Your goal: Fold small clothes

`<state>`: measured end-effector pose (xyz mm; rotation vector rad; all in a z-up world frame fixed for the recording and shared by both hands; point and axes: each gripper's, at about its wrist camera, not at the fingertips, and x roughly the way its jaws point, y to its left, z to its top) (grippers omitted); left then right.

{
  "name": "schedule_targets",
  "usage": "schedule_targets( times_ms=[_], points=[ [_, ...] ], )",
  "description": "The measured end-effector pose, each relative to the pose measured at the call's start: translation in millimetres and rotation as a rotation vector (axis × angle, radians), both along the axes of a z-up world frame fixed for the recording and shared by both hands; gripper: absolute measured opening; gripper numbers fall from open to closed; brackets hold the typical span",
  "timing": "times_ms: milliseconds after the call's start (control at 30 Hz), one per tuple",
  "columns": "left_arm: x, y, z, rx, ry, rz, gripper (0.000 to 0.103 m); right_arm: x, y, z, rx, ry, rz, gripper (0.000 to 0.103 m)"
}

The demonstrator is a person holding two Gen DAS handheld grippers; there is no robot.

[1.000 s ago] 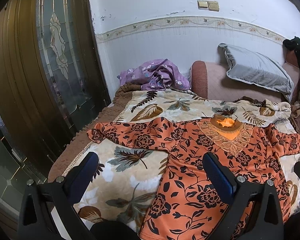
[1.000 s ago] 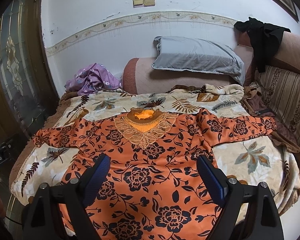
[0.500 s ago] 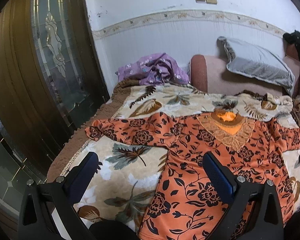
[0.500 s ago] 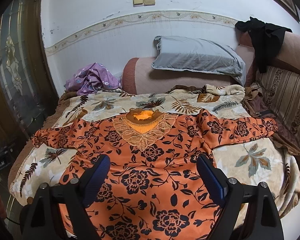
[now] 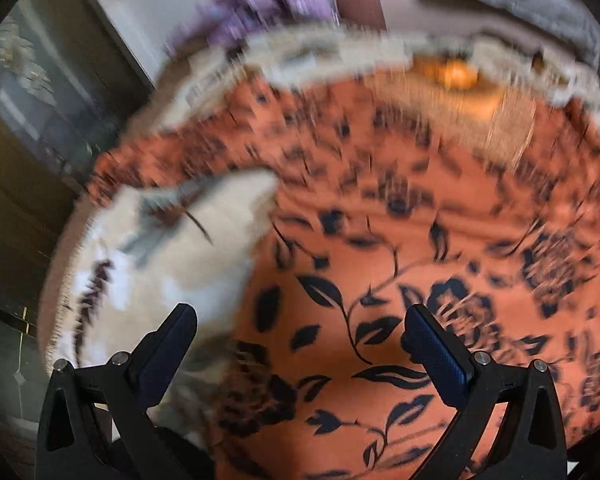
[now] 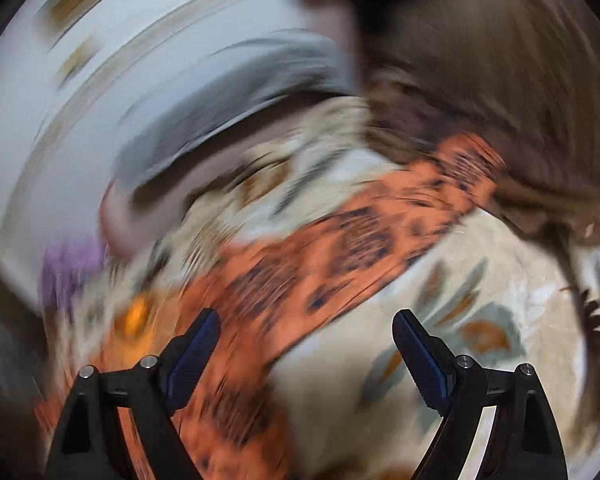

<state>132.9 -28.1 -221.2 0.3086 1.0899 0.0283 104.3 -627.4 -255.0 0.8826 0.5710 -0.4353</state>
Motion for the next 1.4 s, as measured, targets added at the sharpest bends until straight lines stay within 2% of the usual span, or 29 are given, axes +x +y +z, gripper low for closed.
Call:
schedule_targets(
  times_ms=[67,133,200,233,267,300,367,467,500,533,567,633,700,833,933,1067,1167,1300,1400],
  points=[
    [7,-2,-21,0.005,0.047,0.011,0.103,-8,-61,-32,0.168,-0.067,-0.127,0.085],
    [9,-2,-30,-0.008,0.049,0.006,0.103,-14,-105,-57,0.291,-0.133,-0.224,0.081],
    [9,-2,-32,-0.021,0.031,-0.004,0.103,-14,-131,-70,0.329,-0.142,-0.283,0.075],
    [9,-2,-33,-0.026,0.032,-0.009,0.103,-11,-143,-77,0.343,-0.137,-0.295,0.067],
    [9,-1,-35,-0.035,0.034,-0.012,0.103,-6,-153,-84,0.361,-0.12,-0.3,0.061],
    [9,0,-36,-0.048,0.039,-0.008,0.103,1,-163,-92,0.376,-0.091,-0.315,0.059],
    [16,7,-38,-0.095,0.06,0.02,0.103,9,-174,-105,0.4,-0.082,-0.335,0.055],
    [18,14,-42,-0.152,0.07,0.05,0.103,19,-185,-107,0.361,-0.11,-0.353,0.046],
    [18,13,-43,-0.151,0.071,0.047,0.103,26,-188,-108,0.336,-0.091,-0.341,0.04],
    [18,13,-43,-0.15,0.07,0.047,0.103,32,-189,-108,0.316,-0.054,-0.327,0.024],
    [18,13,-44,-0.148,0.071,0.049,0.103,37,-187,-107,0.301,-0.035,-0.322,0.015],
    [18,12,-44,-0.149,0.071,0.046,0.103,40,-179,-95,0.253,-0.043,-0.309,0.008],
    [17,12,-44,-0.147,0.073,0.048,0.103,42,-157,-64,0.154,-0.099,-0.258,0.006],
    [21,14,-41,-0.15,0.078,0.036,0.103,58,-105,-7,0.06,-0.166,-0.118,0.006],
    [18,16,-35,-0.123,0.053,0.022,0.103,75,-42,38,0.006,-0.229,0.036,0.006],
    [6,23,-13,-0.16,-0.028,0.008,0.103,122,70,74,-0.016,-0.268,0.274,0.006],
    [-1,36,6,-0.165,-0.086,0.005,0.103,159,158,72,-0.026,-0.248,0.44,0.006],
    [-8,60,24,-0.164,-0.139,0.036,0.103,206,265,43,0.024,-0.196,0.641,0.007],
    [-9,77,31,-0.163,-0.156,0.077,0.103,229,345,14,0.08,-0.076,0.803,0.012]
  ],
)
